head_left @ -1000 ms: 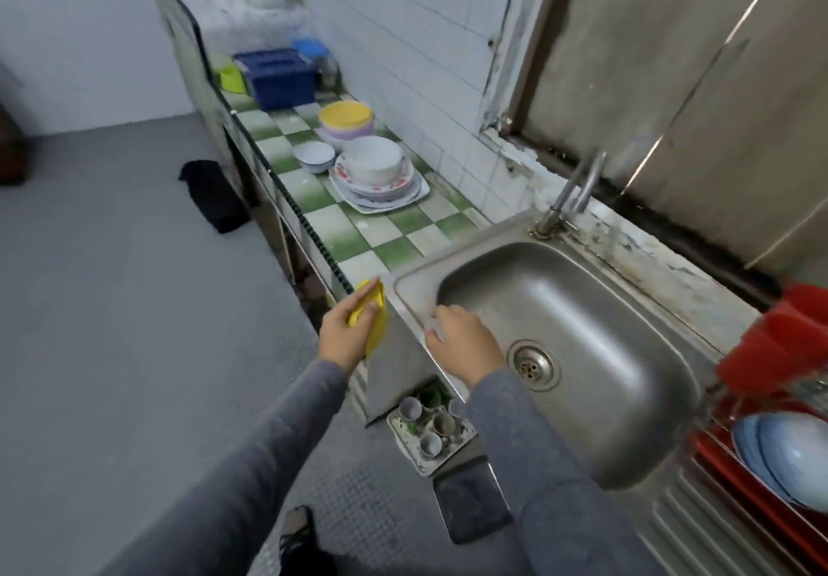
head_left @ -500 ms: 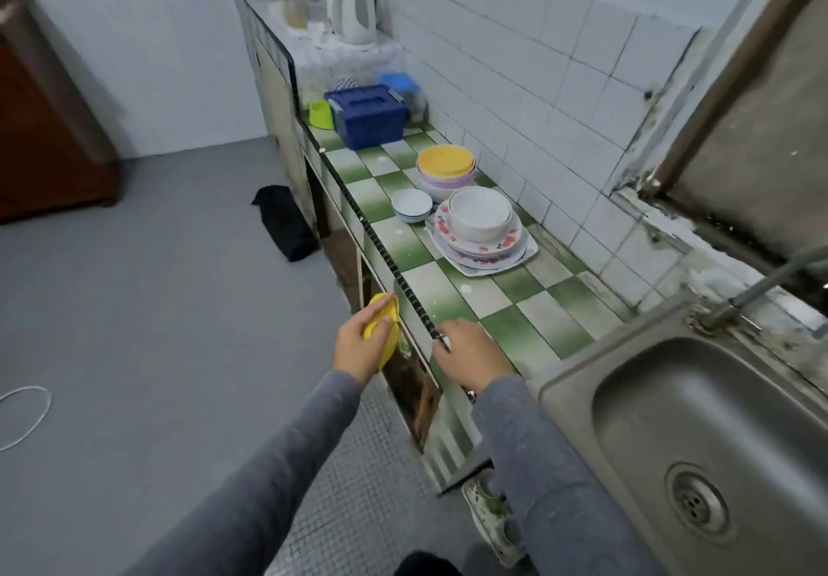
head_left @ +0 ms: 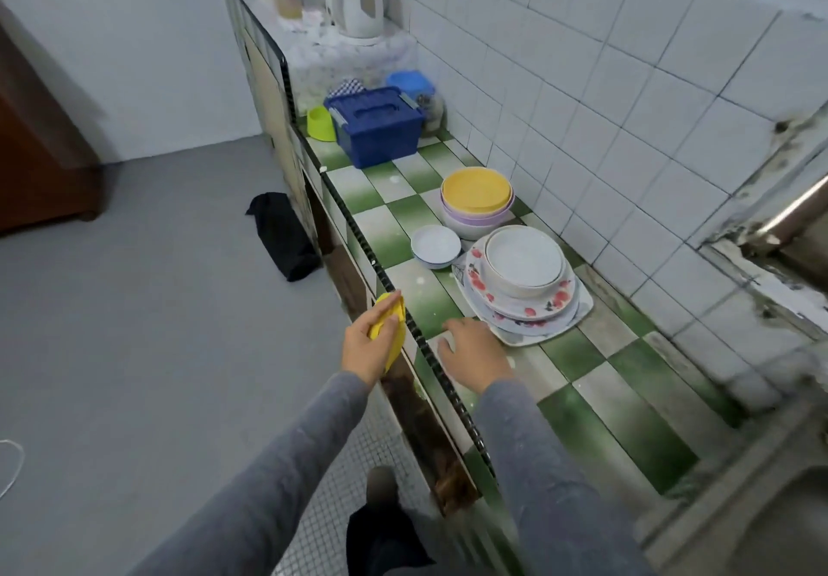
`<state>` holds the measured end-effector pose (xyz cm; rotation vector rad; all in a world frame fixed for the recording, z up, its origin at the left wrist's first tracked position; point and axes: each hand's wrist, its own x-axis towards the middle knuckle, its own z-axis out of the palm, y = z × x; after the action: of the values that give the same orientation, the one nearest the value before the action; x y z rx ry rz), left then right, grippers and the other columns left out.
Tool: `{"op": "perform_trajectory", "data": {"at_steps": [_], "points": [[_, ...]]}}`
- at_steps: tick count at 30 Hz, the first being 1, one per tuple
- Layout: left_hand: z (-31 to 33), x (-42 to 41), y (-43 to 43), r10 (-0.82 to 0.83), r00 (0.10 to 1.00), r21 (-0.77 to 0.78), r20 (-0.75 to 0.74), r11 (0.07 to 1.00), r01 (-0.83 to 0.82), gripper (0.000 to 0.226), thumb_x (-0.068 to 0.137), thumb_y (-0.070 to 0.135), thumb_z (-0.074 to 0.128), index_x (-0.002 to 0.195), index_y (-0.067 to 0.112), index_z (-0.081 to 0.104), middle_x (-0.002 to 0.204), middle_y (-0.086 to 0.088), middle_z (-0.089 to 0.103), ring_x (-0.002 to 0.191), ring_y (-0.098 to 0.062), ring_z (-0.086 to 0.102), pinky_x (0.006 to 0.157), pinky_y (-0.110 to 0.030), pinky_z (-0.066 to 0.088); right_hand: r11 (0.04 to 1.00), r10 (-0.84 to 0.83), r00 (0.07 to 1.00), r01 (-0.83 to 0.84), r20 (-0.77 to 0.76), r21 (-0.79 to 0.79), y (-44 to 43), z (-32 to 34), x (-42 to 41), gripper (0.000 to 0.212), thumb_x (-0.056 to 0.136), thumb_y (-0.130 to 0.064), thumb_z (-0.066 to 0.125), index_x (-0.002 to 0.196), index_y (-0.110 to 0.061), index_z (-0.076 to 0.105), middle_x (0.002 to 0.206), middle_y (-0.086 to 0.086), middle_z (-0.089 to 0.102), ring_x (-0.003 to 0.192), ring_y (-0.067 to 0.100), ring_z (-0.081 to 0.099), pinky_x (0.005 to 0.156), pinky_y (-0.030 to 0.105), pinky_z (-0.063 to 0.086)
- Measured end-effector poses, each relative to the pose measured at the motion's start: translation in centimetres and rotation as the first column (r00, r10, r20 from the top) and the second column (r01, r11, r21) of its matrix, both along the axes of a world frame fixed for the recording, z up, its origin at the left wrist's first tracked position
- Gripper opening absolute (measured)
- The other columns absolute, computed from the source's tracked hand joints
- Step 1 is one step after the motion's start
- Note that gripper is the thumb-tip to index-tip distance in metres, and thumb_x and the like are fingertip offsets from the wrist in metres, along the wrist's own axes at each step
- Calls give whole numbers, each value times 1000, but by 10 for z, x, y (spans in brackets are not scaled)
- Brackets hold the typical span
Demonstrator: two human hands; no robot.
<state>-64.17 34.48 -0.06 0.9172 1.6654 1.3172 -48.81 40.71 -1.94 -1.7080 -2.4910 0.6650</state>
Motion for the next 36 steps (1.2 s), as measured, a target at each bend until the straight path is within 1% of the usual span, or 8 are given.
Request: {"op": "perform_trajectory", "data": {"at_steps": [11,14,17,20,23,26,29,36], "points": [[-12,-49,139,-40,999,-75,5,996,40,34,100,12,55,125,34,63,121,20,54,125,-30,55,106,-57,45,996,-83,995,85,52,-31,130,-17,-42,28,101,-22,42,117,-6,57,119,13,59,111,29,52,94,38,39],[-18,-60,165,-40,999,-106,15,993,42,32,100,15,57,127,31,64,119,14,57,128,-31,53,106,-61,43,988,-134,990,136,43,-66,150,-29,-49,29,100,-23,45,121,-7,57,122,14,57,114,30,51,96,38,40],[-23,-71,191,-70,998,-137,11,988,71,31,100,19,58,118,44,63,118,18,59,125,-32,57,104,-63,43,971,-214,977,214,12,-110,165,-41,-57,31,99,-23,47,126,-9,56,125,14,56,117,30,51,99,39,42],[-30,-82,220,-140,990,-132,-4,982,139,33,100,19,58,120,44,61,123,19,59,125,-23,56,110,-53,42,933,-326,945,320,-13,-166,179,-50,-67,38,99,-24,48,134,-9,52,133,16,52,126,32,48,106,41,40],[-36,-92,250,-235,972,-132,1,963,233,32,100,18,59,127,35,63,129,15,58,125,-14,53,115,-42,39,861,-482,874,461,-57,-215,191,-56,-79,45,101,-22,46,144,-8,45,143,17,48,133,32,45,111,41,37],[-35,-101,277,-339,941,-165,-3,928,334,33,100,17,58,131,29,63,130,11,57,128,-18,52,114,-34,38,754,-640,760,591,-115,-286,200,-63,-92,44,103,-19,44,146,-12,43,145,16,47,135,32,44,112,41,36],[-33,-111,302,-428,904,-187,-6,888,420,33,101,20,57,131,31,62,128,9,55,127,-25,53,113,-45,41,645,-756,629,671,-180,-364,208,-72,-102,44,103,-16,46,147,-16,44,147,15,49,134,31,45,116,43,34],[-34,-135,342,-541,841,-272,-10,811,518,33,101,22,55,130,36,61,129,13,41,120,-23,46,110,-51,41,452,-890,350,766,-294,-457,219,-80,-123,44,104,-17,49,148,-16,45,152,11,45,133,31,46,113,37,35]]}}
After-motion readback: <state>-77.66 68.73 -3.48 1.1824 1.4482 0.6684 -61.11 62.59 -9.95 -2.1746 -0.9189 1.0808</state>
